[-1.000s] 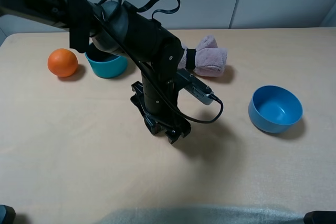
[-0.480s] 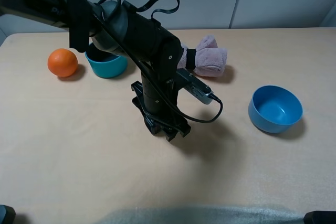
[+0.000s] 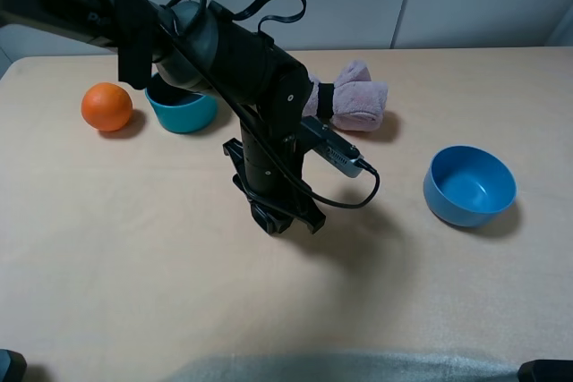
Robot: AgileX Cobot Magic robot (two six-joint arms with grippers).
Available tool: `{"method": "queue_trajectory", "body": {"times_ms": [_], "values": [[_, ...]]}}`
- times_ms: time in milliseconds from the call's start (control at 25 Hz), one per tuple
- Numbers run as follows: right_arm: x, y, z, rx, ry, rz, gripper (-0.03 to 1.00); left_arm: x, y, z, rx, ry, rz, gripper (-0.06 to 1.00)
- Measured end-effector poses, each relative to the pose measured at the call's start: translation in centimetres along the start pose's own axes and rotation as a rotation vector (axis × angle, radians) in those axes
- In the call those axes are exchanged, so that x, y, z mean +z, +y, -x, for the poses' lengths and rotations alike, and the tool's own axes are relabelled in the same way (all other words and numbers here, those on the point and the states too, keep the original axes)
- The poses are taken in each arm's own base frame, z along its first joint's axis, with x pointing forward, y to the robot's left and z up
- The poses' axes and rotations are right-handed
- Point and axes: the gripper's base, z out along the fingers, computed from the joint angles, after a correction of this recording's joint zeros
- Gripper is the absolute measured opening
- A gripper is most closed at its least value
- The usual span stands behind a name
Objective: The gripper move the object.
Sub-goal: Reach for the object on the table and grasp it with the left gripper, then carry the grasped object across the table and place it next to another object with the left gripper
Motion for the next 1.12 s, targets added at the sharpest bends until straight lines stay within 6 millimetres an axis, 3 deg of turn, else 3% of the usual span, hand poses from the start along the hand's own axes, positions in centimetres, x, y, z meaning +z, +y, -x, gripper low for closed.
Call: {"method": "queue_trajectory", "body": {"times_ms": [760, 1120], "values": [[0.0, 0.0, 0.0, 0.0, 0.0, 0.0, 0.65, -0.3, 0.0, 0.1, -0.007, 0.006, 0.001, 0.53], [0.0, 0.0, 0.0, 0.0, 0.0, 0.0, 0.65, -4.9, 0.2, 2.7, -0.018, -0.022, 0.003, 0.53]]}}
